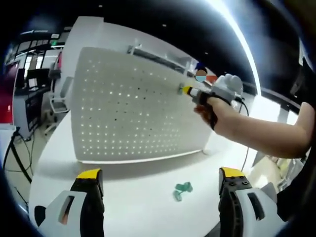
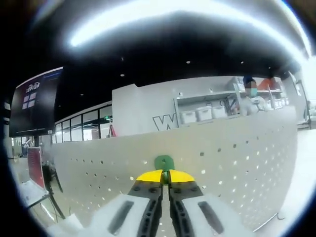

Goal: Insert the hook assembly into the mounting plate slot until the hook locks in place.

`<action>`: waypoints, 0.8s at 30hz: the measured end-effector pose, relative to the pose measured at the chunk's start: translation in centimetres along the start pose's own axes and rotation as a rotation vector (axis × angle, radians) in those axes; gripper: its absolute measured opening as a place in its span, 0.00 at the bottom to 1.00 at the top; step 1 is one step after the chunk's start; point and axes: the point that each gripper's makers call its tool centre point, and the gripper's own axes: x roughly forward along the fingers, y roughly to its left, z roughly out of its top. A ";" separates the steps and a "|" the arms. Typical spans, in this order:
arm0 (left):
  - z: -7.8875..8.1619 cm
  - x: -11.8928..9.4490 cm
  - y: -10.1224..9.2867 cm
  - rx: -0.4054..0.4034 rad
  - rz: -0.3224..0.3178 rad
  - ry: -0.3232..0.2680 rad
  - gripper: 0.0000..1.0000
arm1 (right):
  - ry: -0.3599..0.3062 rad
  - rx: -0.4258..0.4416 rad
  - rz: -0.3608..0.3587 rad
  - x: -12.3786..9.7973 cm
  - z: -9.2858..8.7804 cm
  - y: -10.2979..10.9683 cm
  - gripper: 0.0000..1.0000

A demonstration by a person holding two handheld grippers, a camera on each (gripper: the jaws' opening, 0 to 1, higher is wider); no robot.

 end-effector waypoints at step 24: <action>0.1 -0.9 -0.3 0.005 0.006 -0.010 1.00 | -0.020 0.038 0.045 -0.3 3.7 0.6 0.13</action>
